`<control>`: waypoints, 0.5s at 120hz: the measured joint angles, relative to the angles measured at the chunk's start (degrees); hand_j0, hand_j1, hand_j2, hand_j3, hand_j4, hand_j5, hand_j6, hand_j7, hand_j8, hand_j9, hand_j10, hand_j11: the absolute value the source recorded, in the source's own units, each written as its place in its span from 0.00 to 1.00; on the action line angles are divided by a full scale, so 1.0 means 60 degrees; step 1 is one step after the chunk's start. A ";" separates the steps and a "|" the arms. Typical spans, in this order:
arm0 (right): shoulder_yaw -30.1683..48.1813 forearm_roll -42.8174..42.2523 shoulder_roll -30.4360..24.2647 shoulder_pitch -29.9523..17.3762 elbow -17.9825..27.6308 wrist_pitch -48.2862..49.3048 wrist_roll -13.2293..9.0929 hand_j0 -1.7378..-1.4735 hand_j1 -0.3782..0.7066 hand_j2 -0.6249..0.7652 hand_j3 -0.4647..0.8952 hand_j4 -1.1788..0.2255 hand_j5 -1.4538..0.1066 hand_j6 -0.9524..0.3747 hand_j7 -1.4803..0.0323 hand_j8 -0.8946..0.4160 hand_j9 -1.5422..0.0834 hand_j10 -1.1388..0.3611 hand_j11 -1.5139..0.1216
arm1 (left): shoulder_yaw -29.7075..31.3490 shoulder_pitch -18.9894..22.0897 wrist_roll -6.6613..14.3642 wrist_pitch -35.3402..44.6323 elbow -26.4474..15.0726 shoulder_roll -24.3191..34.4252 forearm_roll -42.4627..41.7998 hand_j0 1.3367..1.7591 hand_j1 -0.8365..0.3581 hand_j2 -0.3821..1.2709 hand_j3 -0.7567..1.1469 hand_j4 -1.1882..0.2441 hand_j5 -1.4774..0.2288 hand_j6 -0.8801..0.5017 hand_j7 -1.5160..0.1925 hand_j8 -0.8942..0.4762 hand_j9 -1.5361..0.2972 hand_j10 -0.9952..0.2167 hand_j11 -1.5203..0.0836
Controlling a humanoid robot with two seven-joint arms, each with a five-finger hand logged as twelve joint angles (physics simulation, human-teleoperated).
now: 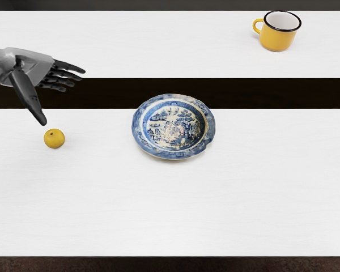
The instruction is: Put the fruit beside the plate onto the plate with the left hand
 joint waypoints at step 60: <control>0.0004 -0.0015 0.0000 -0.0023 -0.0011 -0.0031 0.0000 0.30 0.03 0.45 0.34 0.84 0.93 0.72 0.98 0.68 0.95 0.76 0.93 | -0.0075 0.0255 -0.0003 0.0000 0.0148 0.0075 0.0056 0.76 0.97 0.23 0.40 0.81 0.85 0.62 0.87 0.63 0.82 0.80 0.93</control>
